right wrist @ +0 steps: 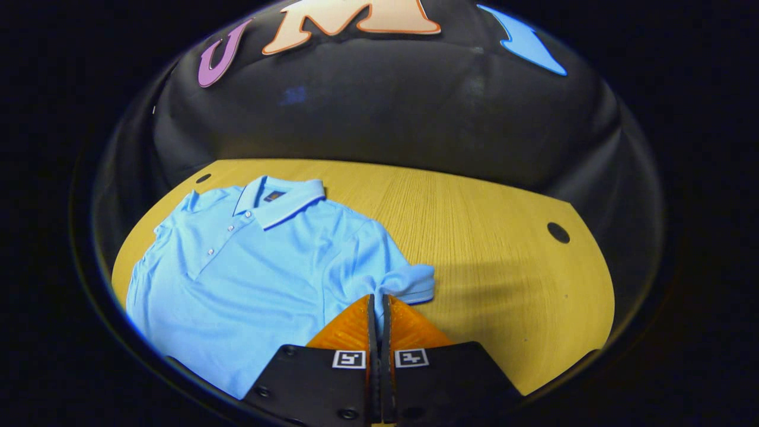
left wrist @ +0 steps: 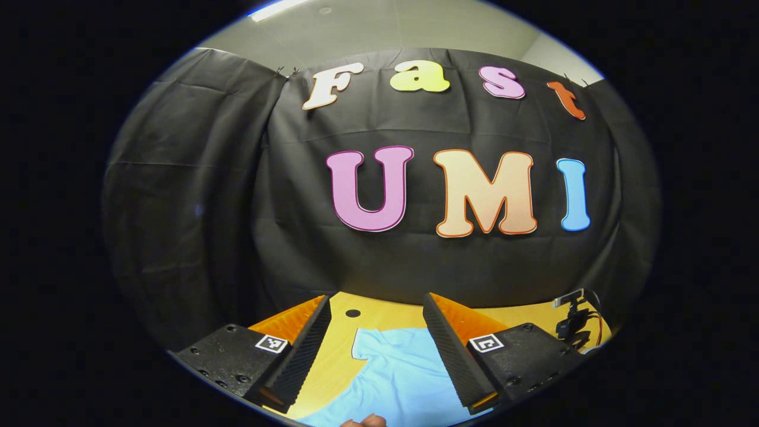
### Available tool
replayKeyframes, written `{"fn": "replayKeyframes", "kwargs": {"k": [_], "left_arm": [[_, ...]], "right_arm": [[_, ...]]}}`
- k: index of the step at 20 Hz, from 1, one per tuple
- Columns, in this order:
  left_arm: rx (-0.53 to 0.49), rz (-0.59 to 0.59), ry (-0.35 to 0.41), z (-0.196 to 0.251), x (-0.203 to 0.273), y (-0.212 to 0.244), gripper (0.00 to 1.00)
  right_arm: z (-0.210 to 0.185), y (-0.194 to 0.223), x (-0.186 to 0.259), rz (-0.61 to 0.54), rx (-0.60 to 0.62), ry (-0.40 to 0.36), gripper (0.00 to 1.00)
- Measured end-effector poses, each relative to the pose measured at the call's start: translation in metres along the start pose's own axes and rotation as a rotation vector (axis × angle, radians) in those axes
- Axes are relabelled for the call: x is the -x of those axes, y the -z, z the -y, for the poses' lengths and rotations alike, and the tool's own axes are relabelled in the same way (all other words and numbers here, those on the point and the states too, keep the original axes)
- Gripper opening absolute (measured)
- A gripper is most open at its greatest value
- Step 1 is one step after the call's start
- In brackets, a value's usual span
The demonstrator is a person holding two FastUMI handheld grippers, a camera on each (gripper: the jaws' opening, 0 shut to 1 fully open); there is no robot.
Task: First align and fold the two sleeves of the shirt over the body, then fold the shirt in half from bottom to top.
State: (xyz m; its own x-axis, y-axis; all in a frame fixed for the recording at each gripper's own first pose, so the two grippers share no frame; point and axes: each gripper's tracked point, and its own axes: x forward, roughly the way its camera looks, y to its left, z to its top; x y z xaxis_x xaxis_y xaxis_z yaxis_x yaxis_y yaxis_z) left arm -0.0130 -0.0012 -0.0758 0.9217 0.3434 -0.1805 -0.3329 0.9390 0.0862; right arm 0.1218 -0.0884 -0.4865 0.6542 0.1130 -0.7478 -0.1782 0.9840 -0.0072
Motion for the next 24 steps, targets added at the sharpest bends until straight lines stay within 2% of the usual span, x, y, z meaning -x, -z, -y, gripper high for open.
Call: {"fn": "replayKeyframes", "kwargs": {"k": [4,7,15,18,20,24], "left_arm": [[-0.021,0.008,0.012,-0.015,0.005,-0.002,0.94],[-0.011,0.005,0.016,-0.03,0.005,-0.002,0.94],[-0.023,-0.034,0.02,-0.087,-0.01,0.014,0.94],[-0.016,-0.065,0.035,-0.102,-0.019,0.026,0.95],[-0.021,-0.078,0.049,-0.11,-0.027,0.033,0.94],[-0.034,-0.11,0.122,-0.107,-0.047,0.056,0.95]], "right_arm": [[-0.024,-0.041,0.013,0.074,-0.007,0.005,0.04],[-0.057,-0.055,0.018,0.099,0.007,-0.029,0.04],[-0.152,-0.049,0.003,0.064,0.063,-0.1,0.04],[-0.177,-0.028,-0.011,0.002,0.104,-0.108,0.03],[-0.185,-0.017,-0.013,-0.034,0.118,-0.103,0.14],[-0.183,-0.039,0.007,0.028,0.08,-0.076,1.0]]}}
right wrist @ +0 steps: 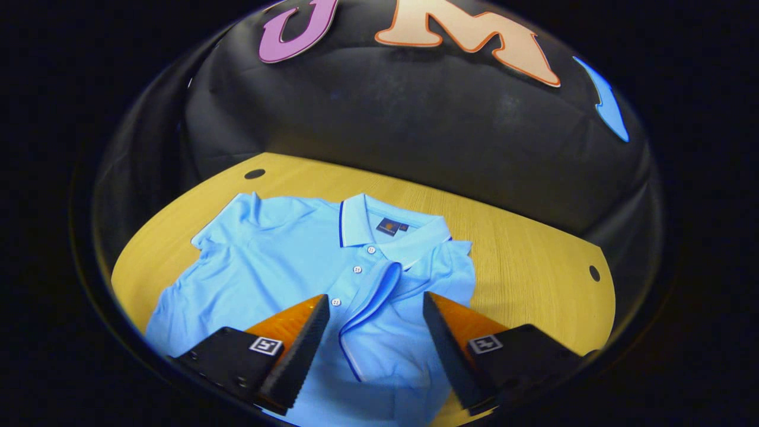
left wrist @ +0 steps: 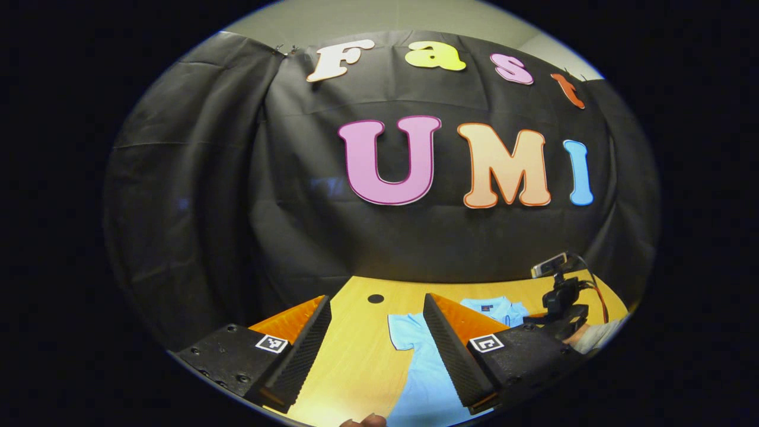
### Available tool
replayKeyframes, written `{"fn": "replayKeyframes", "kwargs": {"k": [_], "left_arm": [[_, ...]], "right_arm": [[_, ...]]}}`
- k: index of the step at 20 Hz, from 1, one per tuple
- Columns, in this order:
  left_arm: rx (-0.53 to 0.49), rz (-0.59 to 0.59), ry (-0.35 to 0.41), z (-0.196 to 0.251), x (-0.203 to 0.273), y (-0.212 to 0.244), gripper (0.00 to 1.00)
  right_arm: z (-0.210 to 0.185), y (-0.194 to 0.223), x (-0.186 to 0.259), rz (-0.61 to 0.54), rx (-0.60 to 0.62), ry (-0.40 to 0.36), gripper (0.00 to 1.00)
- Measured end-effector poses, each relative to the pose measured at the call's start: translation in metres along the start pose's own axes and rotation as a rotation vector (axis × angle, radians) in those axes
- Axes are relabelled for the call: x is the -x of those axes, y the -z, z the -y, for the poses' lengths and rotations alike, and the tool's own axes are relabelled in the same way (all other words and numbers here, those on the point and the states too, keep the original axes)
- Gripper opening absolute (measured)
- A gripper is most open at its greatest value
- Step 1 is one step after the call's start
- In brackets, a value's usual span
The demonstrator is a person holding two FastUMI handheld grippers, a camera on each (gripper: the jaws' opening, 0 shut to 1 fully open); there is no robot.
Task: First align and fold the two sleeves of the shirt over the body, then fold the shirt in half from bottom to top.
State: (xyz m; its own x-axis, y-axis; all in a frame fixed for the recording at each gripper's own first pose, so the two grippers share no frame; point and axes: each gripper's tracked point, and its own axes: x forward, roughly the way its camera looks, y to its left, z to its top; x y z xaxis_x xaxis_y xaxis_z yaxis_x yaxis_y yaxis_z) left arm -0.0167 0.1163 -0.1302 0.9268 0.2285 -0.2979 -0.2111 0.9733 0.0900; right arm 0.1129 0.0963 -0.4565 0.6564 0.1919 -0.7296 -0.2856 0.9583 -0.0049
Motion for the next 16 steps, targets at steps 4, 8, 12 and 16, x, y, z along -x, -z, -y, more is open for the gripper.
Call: {"fn": "replayKeyframes", "kwargs": {"k": [4,8,12,16], "left_arm": [[0.037,-0.04,0.092,0.013,-0.038,0.022,0.95],[0.073,-0.11,0.149,0.022,-0.086,0.053,0.95],[0.096,-0.187,0.209,0.031,-0.135,0.092,0.95],[0.071,-0.278,0.261,0.042,-0.18,0.136,0.95]], "right_arm": [[0.023,-0.023,0.048,0.078,-0.077,0.053,1.0],[0.058,-0.015,0.094,0.099,-0.09,0.136,1.0],[0.094,0.019,0.133,0.06,-0.131,0.243,1.0],[0.114,0.067,0.157,-0.029,-0.194,0.335,1.0]]}}
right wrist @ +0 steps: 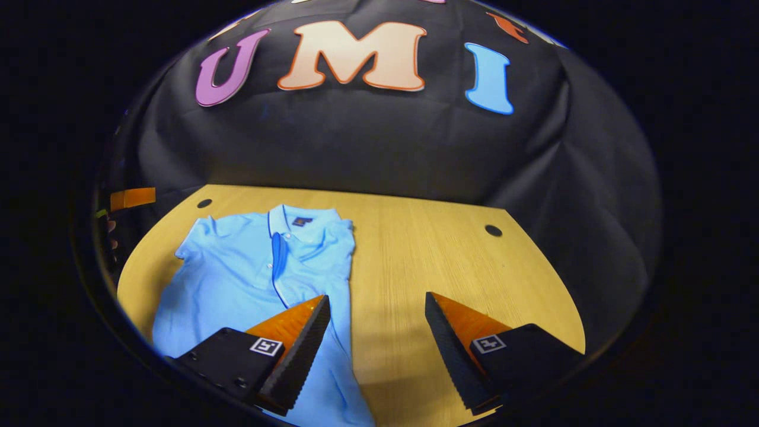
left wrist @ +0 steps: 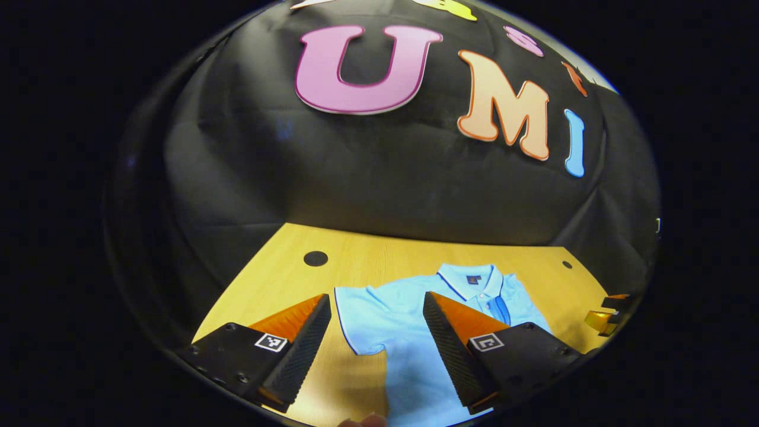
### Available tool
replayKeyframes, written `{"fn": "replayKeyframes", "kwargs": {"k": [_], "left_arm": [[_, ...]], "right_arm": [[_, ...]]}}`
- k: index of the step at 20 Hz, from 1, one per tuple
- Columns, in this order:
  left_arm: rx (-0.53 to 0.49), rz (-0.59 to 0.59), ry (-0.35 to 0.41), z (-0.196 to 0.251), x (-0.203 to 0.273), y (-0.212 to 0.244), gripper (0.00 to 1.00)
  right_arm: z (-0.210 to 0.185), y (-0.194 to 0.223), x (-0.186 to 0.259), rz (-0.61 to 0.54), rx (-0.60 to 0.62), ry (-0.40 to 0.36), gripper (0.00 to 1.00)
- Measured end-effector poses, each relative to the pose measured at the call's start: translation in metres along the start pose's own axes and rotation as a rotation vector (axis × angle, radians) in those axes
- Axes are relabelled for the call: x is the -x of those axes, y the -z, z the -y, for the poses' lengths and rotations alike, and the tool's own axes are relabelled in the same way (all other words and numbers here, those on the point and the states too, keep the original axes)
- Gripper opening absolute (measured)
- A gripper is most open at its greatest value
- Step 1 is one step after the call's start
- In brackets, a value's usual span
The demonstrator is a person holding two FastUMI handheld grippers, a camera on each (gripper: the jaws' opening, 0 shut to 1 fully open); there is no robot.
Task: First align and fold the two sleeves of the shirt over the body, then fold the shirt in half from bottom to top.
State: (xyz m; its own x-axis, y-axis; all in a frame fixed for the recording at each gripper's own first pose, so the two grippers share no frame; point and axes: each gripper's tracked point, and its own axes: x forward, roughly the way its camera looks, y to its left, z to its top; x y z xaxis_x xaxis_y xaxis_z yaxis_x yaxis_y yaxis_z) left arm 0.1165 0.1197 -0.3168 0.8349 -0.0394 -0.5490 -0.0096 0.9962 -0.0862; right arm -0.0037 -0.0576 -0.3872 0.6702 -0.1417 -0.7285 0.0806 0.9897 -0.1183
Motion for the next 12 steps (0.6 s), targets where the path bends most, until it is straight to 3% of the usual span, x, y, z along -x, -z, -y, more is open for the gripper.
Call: {"fn": "replayKeyframes", "kwargs": {"k": [4,12], "left_arm": [[-0.042,-0.075,0.036,0.0,-0.048,0.026,0.95],[-0.053,-0.179,-0.027,-0.023,-0.106,0.069,0.95]], "right_arm": [[0.014,0.028,0.014,-0.053,-0.002,0.054,1.0],[0.004,0.049,0.032,-0.102,0.046,0.064,1.0]]}}
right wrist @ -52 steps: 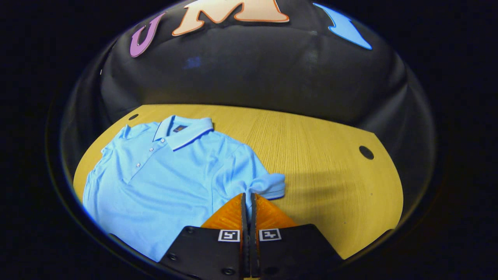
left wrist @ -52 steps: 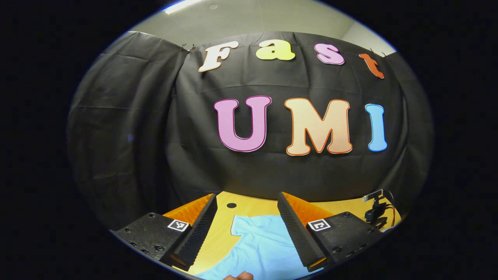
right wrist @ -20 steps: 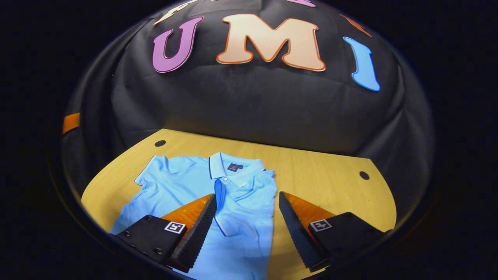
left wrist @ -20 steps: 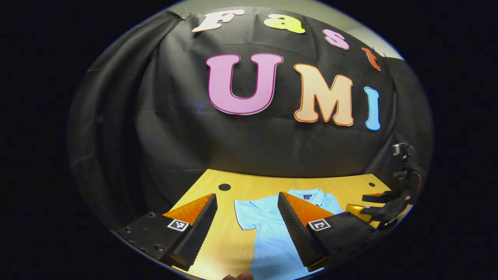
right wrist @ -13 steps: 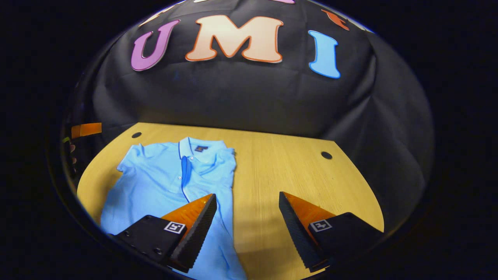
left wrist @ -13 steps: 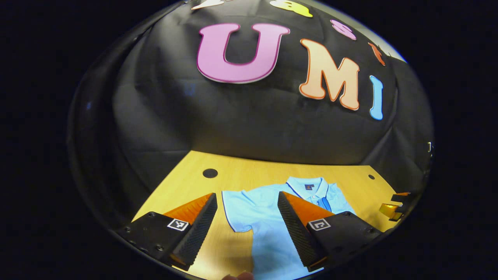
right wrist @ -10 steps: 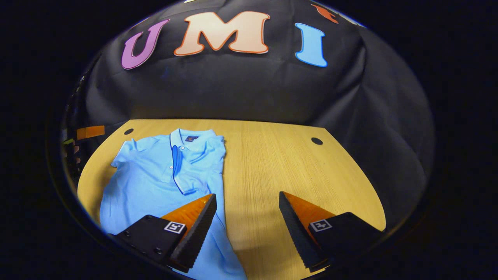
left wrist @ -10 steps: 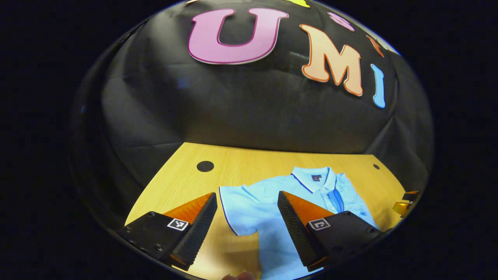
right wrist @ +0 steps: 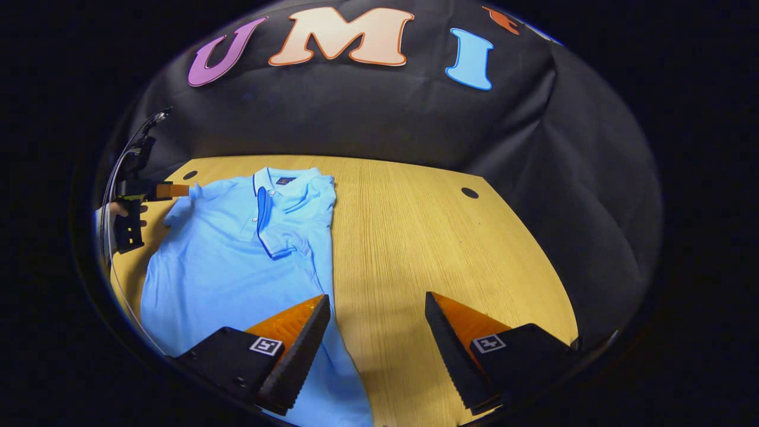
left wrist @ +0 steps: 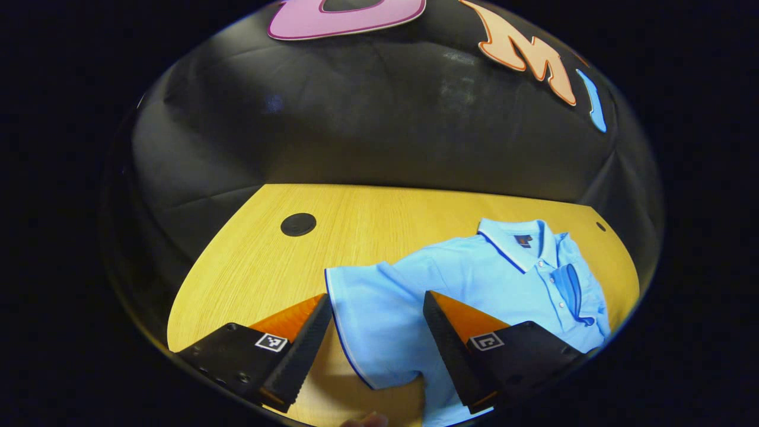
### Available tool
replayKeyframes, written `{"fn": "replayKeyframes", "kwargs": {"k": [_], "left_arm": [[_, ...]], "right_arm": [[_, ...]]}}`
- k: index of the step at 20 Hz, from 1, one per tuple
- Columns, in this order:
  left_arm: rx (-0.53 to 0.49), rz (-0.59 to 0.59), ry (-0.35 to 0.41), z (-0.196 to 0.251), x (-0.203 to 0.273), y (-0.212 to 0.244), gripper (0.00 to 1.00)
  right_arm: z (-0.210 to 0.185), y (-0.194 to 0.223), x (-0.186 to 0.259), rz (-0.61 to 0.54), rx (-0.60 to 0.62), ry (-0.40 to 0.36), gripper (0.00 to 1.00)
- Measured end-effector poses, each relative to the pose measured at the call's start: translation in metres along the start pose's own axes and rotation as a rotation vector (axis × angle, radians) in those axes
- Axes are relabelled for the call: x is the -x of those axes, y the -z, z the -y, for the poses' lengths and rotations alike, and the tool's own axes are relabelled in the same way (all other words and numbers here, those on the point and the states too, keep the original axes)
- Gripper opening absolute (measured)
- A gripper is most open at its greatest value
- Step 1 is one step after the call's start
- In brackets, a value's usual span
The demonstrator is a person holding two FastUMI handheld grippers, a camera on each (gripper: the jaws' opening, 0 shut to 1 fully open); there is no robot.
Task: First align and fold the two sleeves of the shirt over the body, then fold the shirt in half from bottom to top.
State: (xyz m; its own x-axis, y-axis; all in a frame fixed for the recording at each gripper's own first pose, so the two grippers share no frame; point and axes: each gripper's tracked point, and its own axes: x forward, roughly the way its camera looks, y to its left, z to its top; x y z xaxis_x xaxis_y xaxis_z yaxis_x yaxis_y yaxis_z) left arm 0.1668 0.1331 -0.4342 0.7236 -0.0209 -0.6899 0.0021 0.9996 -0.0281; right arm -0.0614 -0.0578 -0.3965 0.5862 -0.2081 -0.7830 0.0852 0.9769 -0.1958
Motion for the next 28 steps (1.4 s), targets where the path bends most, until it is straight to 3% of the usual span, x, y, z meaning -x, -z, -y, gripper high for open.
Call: {"fn": "replayKeyframes", "kwargs": {"k": [3,8,9,11,14,16,23,28], "left_arm": [[0.001,-0.074,-0.018,-0.002,-0.006,0.022,0.95],[-0.015,-0.031,-0.035,0.0,-0.011,0.02,0.99],[-0.025,-0.03,-0.023,0.001,-0.006,0.019,0.96],[-0.035,-0.03,0.011,0.012,-0.01,0.019,0.77],[-0.045,-0.034,0.023,0.022,-0.01,0.017,0.09],[-0.058,-0.065,-0.016,0.023,-0.007,0.02,0.0],[-0.095,0.057,0.02,0.072,0.022,-0.032,0.0],[-0.128,0.041,0.059,0.122,0.03,-0.034,0.0]], "right_arm": [[-0.008,0.006,0.002,-0.013,0.012,-0.019,1.0],[-0.02,0.015,0.002,-0.027,-0.021,-0.037,1.0],[-0.018,0.012,0.002,-0.013,-0.033,-0.025,1.0],[-0.017,0.01,0.004,-0.002,-0.064,-0.026,1.0],[-0.013,0.007,0.006,0.011,-0.098,-0.025,1.0],[-0.009,0.005,0.008,0.019,-0.113,-0.025,1.0],[0.011,0.004,0.011,0.036,-0.143,-0.036,1.0],[0.031,0.003,0.011,0.05,-0.17,-0.059,1.0]]}}
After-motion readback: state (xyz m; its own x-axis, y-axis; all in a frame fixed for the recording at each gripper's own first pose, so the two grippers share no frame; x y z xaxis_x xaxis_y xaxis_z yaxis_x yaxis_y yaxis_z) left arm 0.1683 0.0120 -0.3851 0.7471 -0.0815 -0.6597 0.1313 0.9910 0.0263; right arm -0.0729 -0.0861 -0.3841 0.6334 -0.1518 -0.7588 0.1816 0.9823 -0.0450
